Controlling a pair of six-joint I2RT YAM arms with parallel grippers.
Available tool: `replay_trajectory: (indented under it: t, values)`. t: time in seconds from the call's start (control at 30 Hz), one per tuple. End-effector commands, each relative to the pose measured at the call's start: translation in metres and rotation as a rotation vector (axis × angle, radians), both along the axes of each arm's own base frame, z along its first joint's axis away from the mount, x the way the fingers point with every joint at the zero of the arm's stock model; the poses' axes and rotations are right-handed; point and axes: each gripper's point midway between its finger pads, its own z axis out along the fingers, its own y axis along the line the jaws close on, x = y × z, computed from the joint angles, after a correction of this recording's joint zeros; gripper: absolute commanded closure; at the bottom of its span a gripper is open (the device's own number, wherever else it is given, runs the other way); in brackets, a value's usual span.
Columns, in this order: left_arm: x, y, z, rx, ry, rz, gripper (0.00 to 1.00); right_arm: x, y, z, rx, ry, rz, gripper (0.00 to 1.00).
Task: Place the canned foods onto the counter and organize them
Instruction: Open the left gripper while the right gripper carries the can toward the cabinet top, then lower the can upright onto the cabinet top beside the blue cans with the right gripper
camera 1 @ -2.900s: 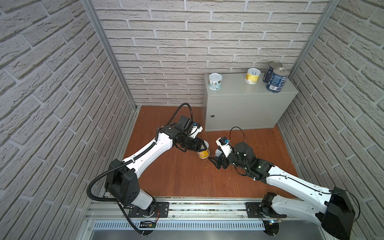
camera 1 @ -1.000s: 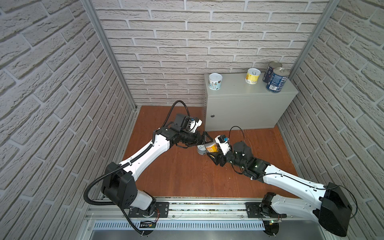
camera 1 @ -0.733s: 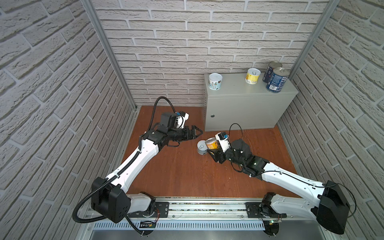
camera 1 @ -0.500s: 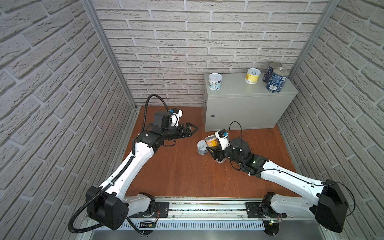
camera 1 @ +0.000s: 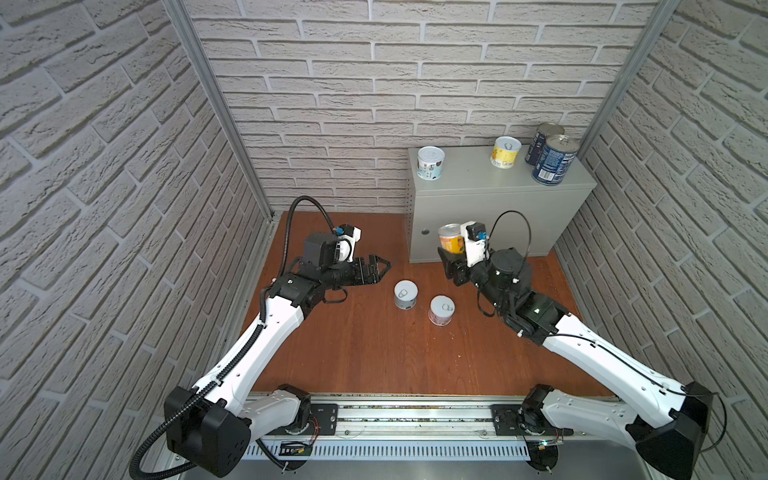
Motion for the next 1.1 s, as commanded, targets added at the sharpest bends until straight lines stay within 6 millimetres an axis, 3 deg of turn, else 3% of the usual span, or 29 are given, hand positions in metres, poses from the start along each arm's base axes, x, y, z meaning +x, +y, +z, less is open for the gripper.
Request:
replay_trajectory:
  t: [0.0,0.2,0.37,0.6,0.9,1.07]
  values:
    - [0.004,0.004,0.018,0.004,-0.112,0.002,0.02,0.009,-0.035,0.073,0.018,-0.185,-0.105,0.46]
    - [-0.003,0.009,0.019,0.022,-0.131,0.0,0.02,0.049,-0.093,0.107,0.046,-0.277,-0.349,0.47]
    - [-0.01,0.013,0.016,0.046,-0.116,-0.001,0.02,0.085,-0.118,0.123,0.061,-0.351,-0.473,0.47]
    - [-0.013,0.02,0.013,0.063,-0.118,0.026,0.02,0.121,-0.167,0.117,0.131,-0.359,-0.636,0.47]
    - [-0.005,0.02,0.005,0.093,-0.096,0.035,0.01,0.156,-0.209,0.091,0.129,-0.266,-0.716,0.45]
    - [0.0,0.015,0.002,0.086,-0.085,0.025,0.02,0.174,-0.222,0.072,0.162,-0.207,-0.686,0.44]
